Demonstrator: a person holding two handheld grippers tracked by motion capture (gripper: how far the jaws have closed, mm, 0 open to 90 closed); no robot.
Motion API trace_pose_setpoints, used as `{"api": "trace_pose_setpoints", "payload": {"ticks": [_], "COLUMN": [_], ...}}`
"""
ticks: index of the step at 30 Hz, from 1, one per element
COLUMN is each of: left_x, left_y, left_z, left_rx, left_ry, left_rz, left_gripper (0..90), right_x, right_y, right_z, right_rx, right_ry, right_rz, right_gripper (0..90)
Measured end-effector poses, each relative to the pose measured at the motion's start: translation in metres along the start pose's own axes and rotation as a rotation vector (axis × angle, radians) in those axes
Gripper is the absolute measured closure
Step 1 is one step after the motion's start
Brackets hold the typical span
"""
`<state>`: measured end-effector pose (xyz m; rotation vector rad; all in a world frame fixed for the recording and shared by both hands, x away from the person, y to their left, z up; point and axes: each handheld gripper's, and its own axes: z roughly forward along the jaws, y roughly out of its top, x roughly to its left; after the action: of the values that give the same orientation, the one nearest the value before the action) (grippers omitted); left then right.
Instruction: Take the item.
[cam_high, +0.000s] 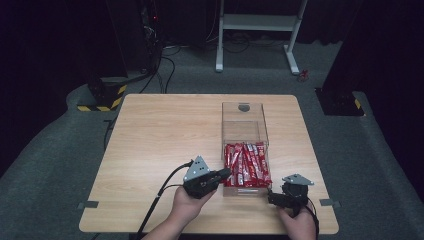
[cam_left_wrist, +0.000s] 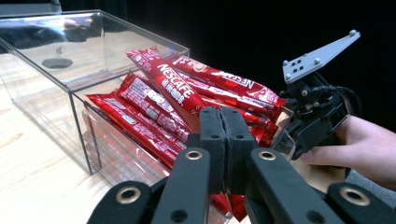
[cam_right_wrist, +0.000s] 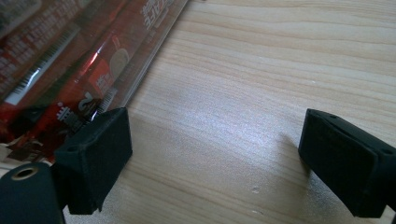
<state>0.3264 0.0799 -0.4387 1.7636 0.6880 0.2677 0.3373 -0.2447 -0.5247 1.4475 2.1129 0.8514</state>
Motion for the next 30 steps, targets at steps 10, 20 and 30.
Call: {"api": "trace_pose_setpoints", "payload": {"ticks": [10,20,30], "left_x": [0.005,0.013,0.02], "left_y": [0.003,0.004,0.006], "left_z": [-0.018,-0.03,-0.037], "left_rx": [-0.031,-0.02,-0.022], "left_ry": [-0.019,-0.035,-0.026], "left_rz": [-0.006,0.021,0.014], "left_gripper": [88.7,88.6,88.5], "right_x": [0.0,0.0,0.0], "right_y": [0.0,-0.001,-0.001], "right_z": [0.0,-0.001,-0.001], "right_rx": [-0.001,-0.002,-0.002], "right_ry": [0.0,0.001,0.002], "right_rz": [-0.001,-0.002,0.0], "right_gripper": [9.4,9.5,9.7]}}
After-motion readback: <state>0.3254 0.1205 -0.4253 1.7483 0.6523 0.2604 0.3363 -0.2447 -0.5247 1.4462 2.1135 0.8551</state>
